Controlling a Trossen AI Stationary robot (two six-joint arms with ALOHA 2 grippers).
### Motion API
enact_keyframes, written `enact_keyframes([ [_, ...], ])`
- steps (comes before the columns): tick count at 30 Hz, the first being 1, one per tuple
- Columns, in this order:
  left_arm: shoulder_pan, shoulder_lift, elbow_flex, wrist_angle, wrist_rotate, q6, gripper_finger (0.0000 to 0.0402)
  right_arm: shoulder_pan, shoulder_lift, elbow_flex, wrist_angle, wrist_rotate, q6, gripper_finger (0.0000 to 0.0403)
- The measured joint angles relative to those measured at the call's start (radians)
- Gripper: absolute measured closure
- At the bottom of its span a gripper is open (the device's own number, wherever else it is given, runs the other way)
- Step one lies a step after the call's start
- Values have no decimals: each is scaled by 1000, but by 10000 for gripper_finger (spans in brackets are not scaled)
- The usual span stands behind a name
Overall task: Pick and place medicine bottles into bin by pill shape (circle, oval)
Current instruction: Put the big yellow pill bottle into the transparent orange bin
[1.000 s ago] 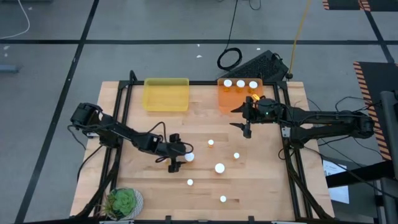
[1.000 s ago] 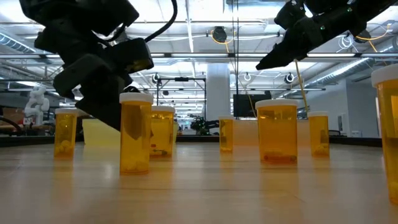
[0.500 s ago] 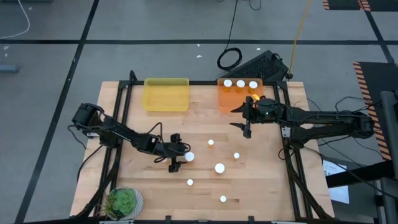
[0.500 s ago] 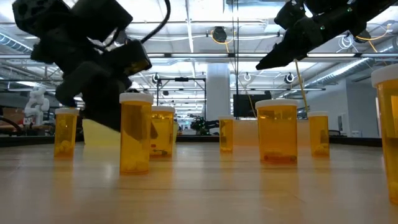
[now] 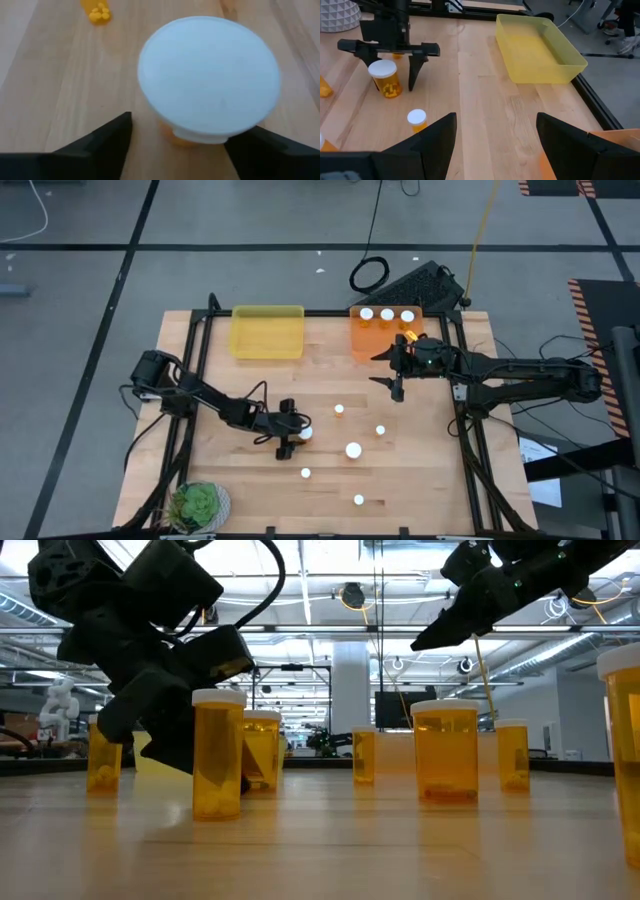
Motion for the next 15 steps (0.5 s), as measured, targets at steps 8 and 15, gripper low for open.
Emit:
enact_keyframes([
  [8,0,3,-1,19,-1,14,211,0,0,0,0,0,4,133],
  [15,2,-13,-2,12,-18,14,223,9,35,0,89,45,142,133],
])
